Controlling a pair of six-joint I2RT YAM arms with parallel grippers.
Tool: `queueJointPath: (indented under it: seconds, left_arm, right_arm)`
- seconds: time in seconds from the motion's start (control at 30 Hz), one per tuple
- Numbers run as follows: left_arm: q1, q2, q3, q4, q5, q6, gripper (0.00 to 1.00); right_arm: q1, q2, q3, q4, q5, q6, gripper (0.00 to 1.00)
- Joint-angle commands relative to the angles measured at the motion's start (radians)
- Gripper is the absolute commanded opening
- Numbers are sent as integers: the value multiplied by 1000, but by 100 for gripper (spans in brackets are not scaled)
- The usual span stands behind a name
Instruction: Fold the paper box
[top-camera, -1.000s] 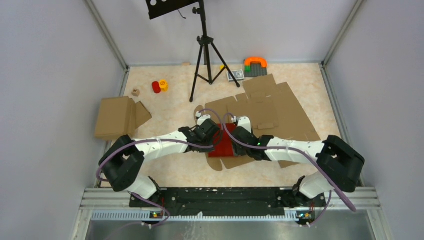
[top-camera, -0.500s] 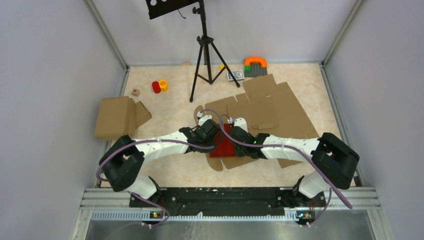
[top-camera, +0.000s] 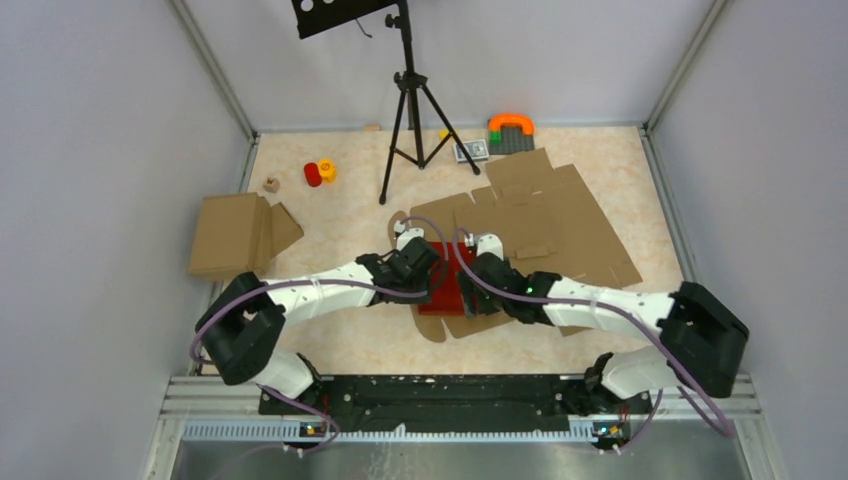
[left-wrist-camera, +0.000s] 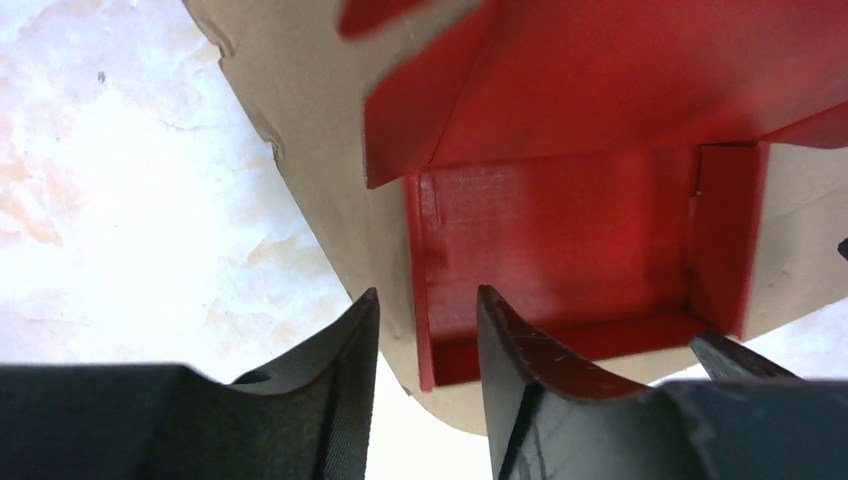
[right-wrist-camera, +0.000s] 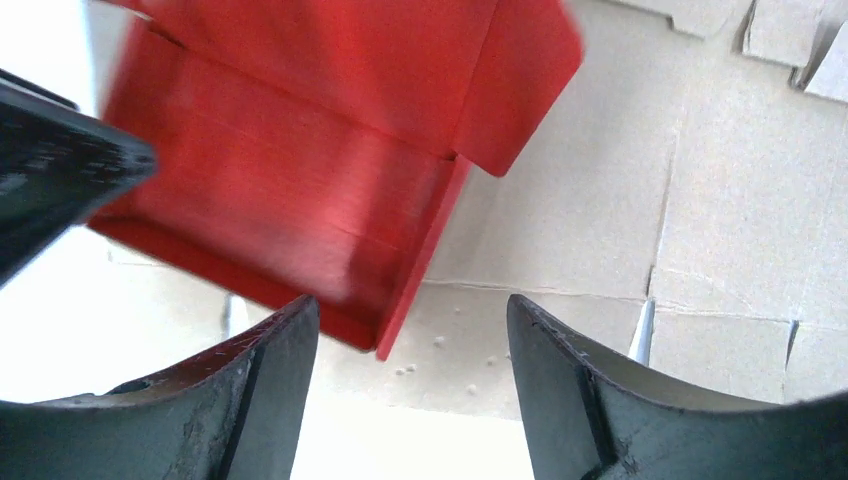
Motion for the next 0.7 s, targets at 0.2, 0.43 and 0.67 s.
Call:
queueJointPath:
  seconds: [0.2, 0.43, 0.67]
  left_arm:
    - [12, -213, 30, -65, -47, 107, 60]
    - [182, -378, -104, 142, 187, 292, 71]
    - [228, -305, -70, 198, 212, 354, 66]
  right_arm:
    - [-181, -356, -88, 162, -182, -114, 75]
    - [-307, -366, -51, 171, -334, -267, 82]
    - [-317, -231, 31, 176, -400, -297, 76]
